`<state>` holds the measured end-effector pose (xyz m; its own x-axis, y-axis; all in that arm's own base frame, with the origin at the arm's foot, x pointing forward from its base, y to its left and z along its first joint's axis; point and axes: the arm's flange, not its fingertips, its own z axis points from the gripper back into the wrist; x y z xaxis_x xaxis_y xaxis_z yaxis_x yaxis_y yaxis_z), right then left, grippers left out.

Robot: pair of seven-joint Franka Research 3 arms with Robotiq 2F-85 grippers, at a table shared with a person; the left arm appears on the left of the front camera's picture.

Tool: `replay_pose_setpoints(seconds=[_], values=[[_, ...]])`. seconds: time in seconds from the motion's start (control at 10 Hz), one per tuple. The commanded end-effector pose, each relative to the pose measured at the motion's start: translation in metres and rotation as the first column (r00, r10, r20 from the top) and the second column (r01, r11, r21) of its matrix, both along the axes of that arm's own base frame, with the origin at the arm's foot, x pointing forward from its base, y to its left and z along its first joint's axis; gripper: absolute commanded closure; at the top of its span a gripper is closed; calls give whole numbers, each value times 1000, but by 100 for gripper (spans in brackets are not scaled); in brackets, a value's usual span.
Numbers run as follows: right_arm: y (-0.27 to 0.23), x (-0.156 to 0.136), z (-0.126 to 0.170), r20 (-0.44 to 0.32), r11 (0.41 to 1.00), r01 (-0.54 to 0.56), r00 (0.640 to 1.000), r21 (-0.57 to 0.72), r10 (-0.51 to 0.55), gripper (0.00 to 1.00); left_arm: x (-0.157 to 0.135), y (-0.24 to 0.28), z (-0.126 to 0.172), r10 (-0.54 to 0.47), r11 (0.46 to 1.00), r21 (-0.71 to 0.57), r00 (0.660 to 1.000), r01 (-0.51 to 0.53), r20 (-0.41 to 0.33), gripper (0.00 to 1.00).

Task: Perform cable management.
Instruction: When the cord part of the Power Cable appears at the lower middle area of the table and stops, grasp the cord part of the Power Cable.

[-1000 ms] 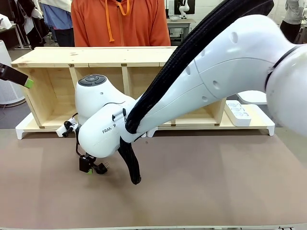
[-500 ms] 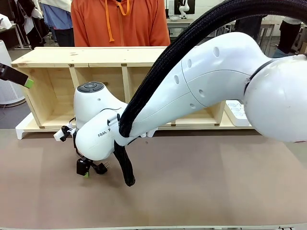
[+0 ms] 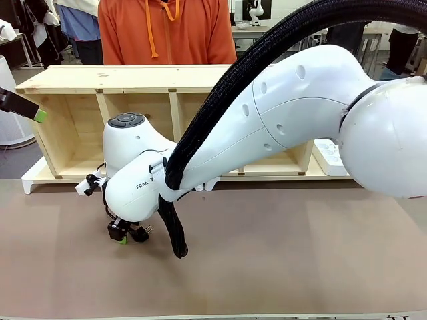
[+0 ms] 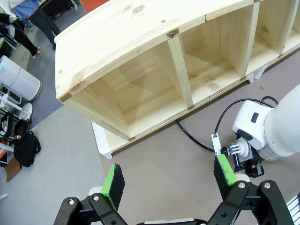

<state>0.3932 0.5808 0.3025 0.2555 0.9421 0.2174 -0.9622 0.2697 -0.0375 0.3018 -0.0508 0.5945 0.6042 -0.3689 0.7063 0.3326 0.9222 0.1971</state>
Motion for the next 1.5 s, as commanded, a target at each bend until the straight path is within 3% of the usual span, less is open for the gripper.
replay_pose_setpoints(seconds=[0.0,0.1,0.2,0.3,0.6,0.8,1.4], values=[[0,0,3,-18,1000,11,1000,-6,-11,45,1,0,0,0,1000,-2,1000,0,6,0],[0,0,3,-19,1000,12,1000,-5,-12,49,1,0,0,0,1000,-2,1000,0,6,0],[0,0,3,-18,1000,12,1000,-3,-12,61,1,0,0,0,1000,-2,1000,0,6,0],[0,0,4,-20,1000,12,1000,-4,-12,65,1,0,0,0,1000,-2,1000,0,6,0],[0,0,4,-20,1000,14,1000,-3,-14,92,1,0,0,0,1000,-2,1000,0,6,0],[0,0,4,-23,1000,15,1000,-3,-15,100,1,0,0,0,1000,-2,1000,0,6,0],[0,1,4,-7,1000,11,1000,9,-11,100,1,0,0,0,1000,-2,1000,0,6,0]])
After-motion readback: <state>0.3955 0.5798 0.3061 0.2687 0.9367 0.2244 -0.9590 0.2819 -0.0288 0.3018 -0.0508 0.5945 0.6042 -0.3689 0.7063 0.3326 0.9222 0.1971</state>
